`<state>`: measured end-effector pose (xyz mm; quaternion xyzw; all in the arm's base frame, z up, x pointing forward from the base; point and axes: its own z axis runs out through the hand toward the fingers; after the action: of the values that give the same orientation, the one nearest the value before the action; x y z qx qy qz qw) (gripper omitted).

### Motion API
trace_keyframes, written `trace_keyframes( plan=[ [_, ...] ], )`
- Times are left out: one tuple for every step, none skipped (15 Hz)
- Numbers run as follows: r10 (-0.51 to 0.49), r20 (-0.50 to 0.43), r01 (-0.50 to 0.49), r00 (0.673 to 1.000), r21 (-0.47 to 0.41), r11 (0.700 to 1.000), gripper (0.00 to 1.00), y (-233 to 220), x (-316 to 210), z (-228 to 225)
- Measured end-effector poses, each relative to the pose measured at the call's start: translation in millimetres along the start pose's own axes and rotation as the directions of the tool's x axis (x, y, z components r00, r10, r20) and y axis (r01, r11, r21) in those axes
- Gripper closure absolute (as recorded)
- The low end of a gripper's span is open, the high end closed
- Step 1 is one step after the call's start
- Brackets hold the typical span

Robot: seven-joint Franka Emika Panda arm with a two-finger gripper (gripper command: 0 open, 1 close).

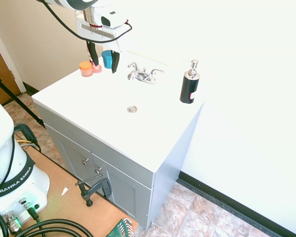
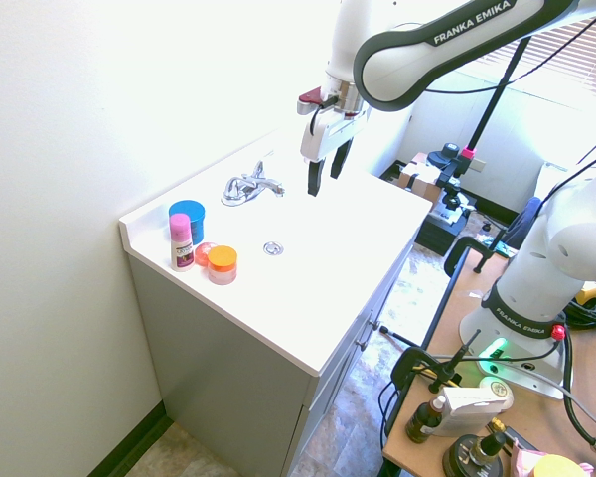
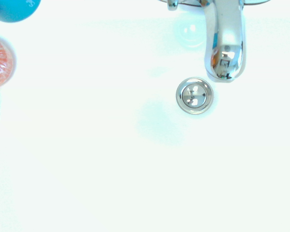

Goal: Turn off the hot water

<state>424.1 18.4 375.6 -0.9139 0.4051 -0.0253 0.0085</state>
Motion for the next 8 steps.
trace_keyframes(
  plan=[
    [0.0,0.001,0.0,1.0,-0.001,1.0,0.0,-0.1,0.1,0.4],
    [0.0,-0.006,0.0,1.0,-0.001,1.0,0.0,-1.0,-0.2,0.1],
    [0.007,-0.026,-0.007,1.0,-0.002,1.0,0.0,-4.6,-1.7,-0.4],
    [0.018,-0.068,-0.018,0.998,0.0,1.0,0.0,-12.2,-2.9,-2.0],
    [0.031,-0.128,-0.031,0.991,0.005,1.0,0.0,-23.1,-1.9,-4.5],
    [0.044,-0.188,-0.043,0.981,0.008,0.999,0.0,-34.5,2.4,-5.4],
    [0.056,-0.249,-0.056,0.967,0.008,0.998,0.0,-44.7,10.4,-3.1],
    [0.063,-0.306,-0.065,0.95,0.002,0.998,0.0,-53.1,20.4,2.2]
  ],
)
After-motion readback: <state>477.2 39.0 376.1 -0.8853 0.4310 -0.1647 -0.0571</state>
